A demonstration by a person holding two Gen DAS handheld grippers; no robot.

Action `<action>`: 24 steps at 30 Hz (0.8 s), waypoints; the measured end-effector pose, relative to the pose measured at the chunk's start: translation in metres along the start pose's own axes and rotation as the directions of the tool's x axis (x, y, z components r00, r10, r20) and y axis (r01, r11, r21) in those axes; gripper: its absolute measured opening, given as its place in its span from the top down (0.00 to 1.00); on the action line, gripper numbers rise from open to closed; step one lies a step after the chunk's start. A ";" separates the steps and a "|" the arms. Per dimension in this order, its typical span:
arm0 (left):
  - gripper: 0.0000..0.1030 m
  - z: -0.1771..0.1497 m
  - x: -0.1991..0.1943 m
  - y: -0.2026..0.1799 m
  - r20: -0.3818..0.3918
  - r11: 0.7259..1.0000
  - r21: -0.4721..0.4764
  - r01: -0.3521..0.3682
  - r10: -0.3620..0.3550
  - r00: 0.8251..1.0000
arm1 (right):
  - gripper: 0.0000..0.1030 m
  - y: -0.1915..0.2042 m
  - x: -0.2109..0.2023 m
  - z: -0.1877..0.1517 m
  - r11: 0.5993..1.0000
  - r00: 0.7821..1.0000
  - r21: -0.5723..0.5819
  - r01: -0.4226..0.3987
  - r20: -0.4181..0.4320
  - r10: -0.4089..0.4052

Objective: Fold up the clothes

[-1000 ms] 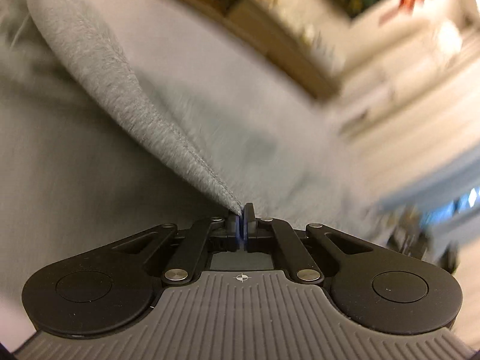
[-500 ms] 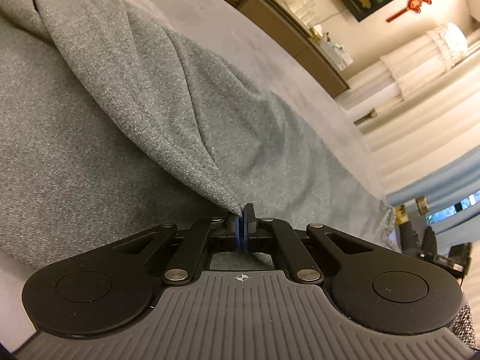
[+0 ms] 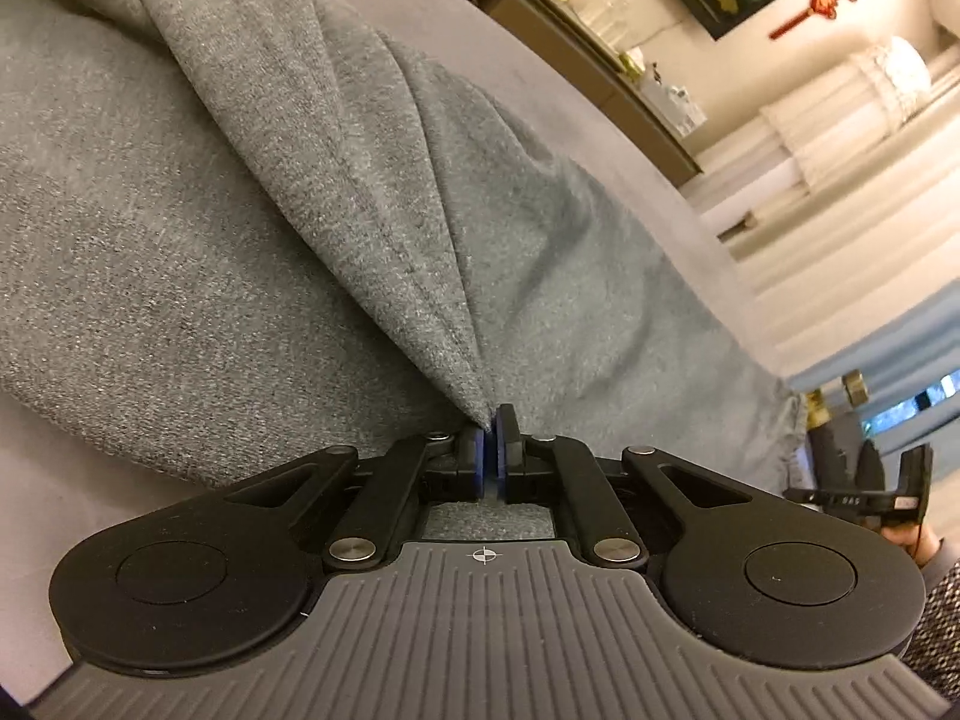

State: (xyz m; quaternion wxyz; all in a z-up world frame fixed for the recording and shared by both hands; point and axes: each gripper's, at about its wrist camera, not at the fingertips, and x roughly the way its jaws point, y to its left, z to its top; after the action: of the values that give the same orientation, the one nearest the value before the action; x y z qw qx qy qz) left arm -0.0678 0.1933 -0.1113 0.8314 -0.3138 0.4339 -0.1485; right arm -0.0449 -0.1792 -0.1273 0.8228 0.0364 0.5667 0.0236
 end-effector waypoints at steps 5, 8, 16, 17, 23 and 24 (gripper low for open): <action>1.00 0.007 0.018 -0.002 -0.019 0.998 0.018 0.067 -0.066 0.998 | 0.76 -0.014 0.000 0.008 0.996 0.996 0.009 0.083 0.007 -0.083; 1.00 0.009 0.035 -0.010 -0.055 0.992 0.018 0.127 -0.125 0.991 | 0.75 -0.031 -0.001 0.011 0.987 0.988 0.045 0.152 0.009 -0.153; 0.96 -0.002 -0.027 -0.016 0.040 0.978 0.108 0.181 -0.186 0.982 | 0.49 -0.016 -0.048 0.011 0.928 0.921 0.101 0.358 0.129 -0.369; 0.94 0.001 -0.048 -0.007 0.080 0.978 0.111 0.174 -0.184 0.980 | 0.49 0.001 -0.057 0.014 0.929 0.909 0.084 0.362 0.191 -0.371; 0.92 0.047 -0.111 0.071 0.283 0.999 -0.012 -0.049 0.050 0.958 | 0.49 0.079 -0.029 0.044 0.967 0.947 -0.119 0.225 0.261 -0.188; 0.92 0.054 -0.116 0.085 0.307 0.994 -0.043 -0.099 0.107 0.946 | 0.49 0.082 -0.017 0.046 0.967 0.953 -0.128 0.219 0.240 -0.184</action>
State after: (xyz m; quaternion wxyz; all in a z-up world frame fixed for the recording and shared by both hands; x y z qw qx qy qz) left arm -0.0929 0.3393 -0.0703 0.8913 -0.3212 0.3163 -0.0482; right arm -0.0079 -0.1007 -0.0883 0.8804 -0.0825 0.4666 -0.0213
